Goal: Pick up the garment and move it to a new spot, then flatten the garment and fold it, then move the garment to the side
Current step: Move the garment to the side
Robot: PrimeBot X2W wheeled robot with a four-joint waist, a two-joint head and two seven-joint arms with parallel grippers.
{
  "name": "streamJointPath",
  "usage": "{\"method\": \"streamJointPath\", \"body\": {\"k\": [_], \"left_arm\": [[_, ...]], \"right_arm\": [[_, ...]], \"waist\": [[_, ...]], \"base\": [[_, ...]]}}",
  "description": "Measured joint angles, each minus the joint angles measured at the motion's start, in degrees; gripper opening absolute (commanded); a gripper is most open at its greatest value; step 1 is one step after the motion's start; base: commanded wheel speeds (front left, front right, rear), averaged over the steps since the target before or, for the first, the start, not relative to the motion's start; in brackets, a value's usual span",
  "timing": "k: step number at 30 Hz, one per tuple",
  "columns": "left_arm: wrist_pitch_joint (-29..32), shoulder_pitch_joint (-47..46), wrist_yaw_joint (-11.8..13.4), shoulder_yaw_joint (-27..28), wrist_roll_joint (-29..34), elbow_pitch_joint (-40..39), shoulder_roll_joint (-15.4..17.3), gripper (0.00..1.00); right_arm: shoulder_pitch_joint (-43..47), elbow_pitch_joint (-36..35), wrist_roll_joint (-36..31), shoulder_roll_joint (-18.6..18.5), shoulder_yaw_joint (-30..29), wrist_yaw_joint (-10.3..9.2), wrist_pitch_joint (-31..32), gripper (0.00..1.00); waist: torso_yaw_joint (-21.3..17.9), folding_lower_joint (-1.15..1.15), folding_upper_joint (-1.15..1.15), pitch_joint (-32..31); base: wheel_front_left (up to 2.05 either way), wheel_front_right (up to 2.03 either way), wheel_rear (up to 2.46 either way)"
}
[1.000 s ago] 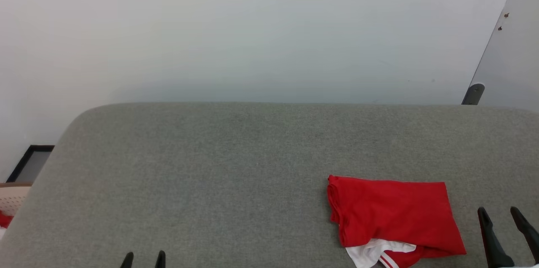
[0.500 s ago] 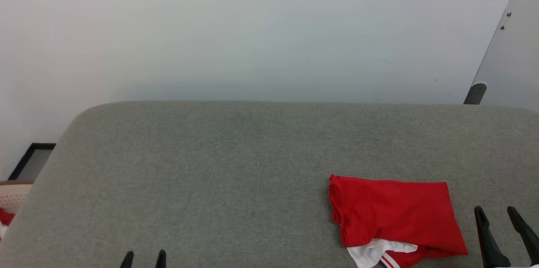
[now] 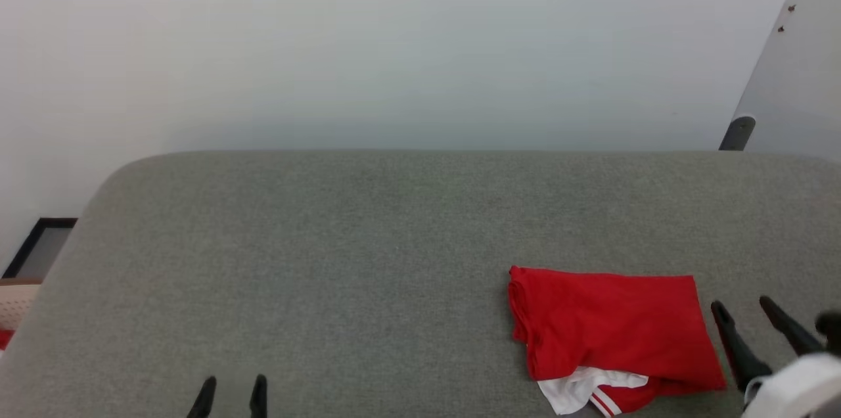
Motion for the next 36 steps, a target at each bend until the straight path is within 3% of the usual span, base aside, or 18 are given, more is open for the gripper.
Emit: {"method": "streamJointPath", "body": {"k": [4, 9, 15, 21, 31, 32, 33, 35, 36], "left_arm": [[0.0, -1.46, 0.0, -0.89, 0.1, 0.25, 0.21, 1.0], [0.0, -2.31, 0.0, -2.47, -0.22, 1.02, 0.35, 1.0], [0.0, -3.77, 0.0, -4.26, -1.31, 1.69, 1.13, 1.0], [0.0, -5.83, 0.0, -6.2, -1.99, 1.92, 2.21, 1.0], [0.0, -8.7, 0.0, -7.99, -2.92, 3.01, 3.22, 1.0], [0.0, -8.87, 0.0, -8.14, -2.93, 3.13, 3.19, 1.0], [0.0, -8.92, 0.0, -8.18, -2.96, 3.19, 3.18, 1.0], [0.0, -9.1, 0.0, -8.18, -3.27, 3.33, 3.23, 1.0], [0.0, -9.22, 0.0, -8.31, -3.35, 3.39, 3.28, 1.0]], "right_arm": [[-6.04, 4.32, 1.67, -5.33, 2.76, 0.0, 11.51, 1.0], [-11.22, 9.94, 6.78, -9.22, 5.86, -0.01, 28.28, 1.0], [-16.89, 15.14, 11.17, -10.56, 8.29, -0.01, 41.34, 1.0], [-20.44, 20.94, 10.61, -9.61, 8.49, -0.01, 43.29, 1.0], [-23.79, 28.98, 9.78, -6.37, 9.22, -0.01, 39.89, 1.0], [-24.02, 29.27, 9.78, -6.31, 9.34, -0.01, 39.23, 0.87], [-24.26, 29.62, 9.81, -6.2, 9.45, -0.01, 38.64, 0.36], [-24.94, 30.37, 10.05, -6.08, 9.61, -0.01, 37.56, 0.0], [-25.16, 30.6, 10.13, -6.03, 9.71, -0.01, 36.82, 0.0]], "waist": [[-0.17, 0.0, 0.0, 0.75], [0.58, 0.0, 0.0, 1.58], [1.46, 0.0, 0.0, 3.5], [2.58, 0.0, 0.0, 5.83], [4.01, 0.0, 0.0, 8.77], [4.02, 0.0, 0.0, 9.03], [3.98, 0.0, 0.0, 9.26], [3.71, 0.0, 0.0, 9.63], [3.5, 0.0, 0.0, 9.76]], "base": [[0.0, 0.0, 0.0], [0.0, 0.0, 0.0], [0.0, 0.0, 0.0], [0.0, 0.0, 0.0], [0.0, 0.0, 0.0], [0.0, 0.0, 0.0], [0.0, 0.0, 0.0], [0.0, 0.0, 0.0], [0.0, 0.0, 0.0]]}}
